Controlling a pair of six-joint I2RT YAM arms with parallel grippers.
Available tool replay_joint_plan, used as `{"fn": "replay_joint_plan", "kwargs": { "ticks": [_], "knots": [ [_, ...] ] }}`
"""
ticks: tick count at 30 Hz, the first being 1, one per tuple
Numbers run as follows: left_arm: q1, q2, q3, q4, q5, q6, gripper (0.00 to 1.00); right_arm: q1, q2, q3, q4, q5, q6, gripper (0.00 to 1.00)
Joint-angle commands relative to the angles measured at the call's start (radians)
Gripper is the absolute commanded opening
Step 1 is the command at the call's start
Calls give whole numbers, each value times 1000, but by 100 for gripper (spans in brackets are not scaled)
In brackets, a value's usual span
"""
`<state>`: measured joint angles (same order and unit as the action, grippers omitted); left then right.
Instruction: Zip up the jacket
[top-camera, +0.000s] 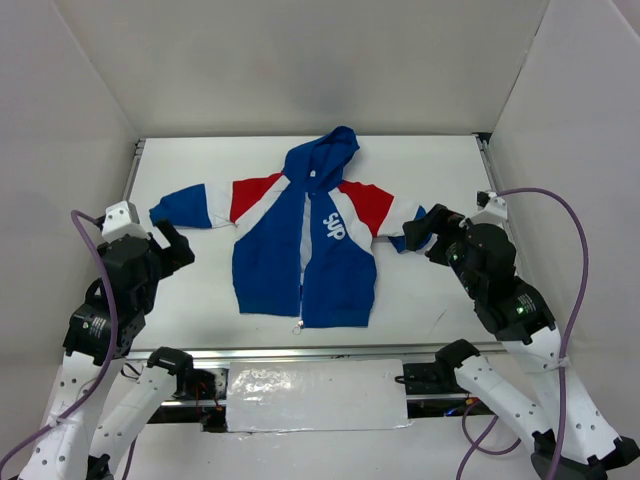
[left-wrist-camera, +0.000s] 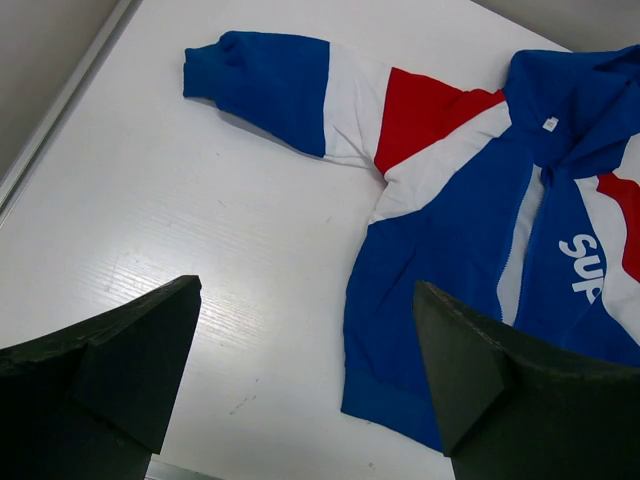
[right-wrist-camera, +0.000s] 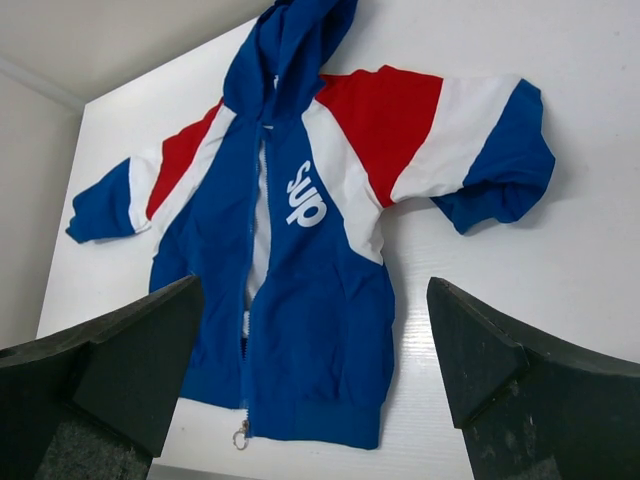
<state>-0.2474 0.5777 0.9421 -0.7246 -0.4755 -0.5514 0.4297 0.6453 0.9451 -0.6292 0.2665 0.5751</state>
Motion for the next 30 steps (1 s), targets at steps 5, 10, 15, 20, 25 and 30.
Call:
{"fn": "replay_joint_plan", "kwargs": {
  "ticks": [5, 10, 15, 20, 25, 30],
  "knots": [
    [-4, -9, -15, 40, -31, 1, 99, 7, 7, 40, 2, 2, -1, 100],
    [-1, 2, -28, 37, -28, -18, 99, 9, 5, 20, 40, -132, -35, 100],
    [7, 22, -25, 50, 46, -12, 99, 33, 115, 4, 77, -420, -69, 100],
    [43, 7, -49, 97, 216, 2, 99, 133, 246, -20, 115, -434, -11, 100],
    [59, 46, -49, 91, 258, 7, 99, 381, 376, -25, 132, -264, 48, 99],
    [62, 65, -43, 68, 255, 7, 99, 601, 618, 61, 39, -20, 82, 83]
  ]
}}
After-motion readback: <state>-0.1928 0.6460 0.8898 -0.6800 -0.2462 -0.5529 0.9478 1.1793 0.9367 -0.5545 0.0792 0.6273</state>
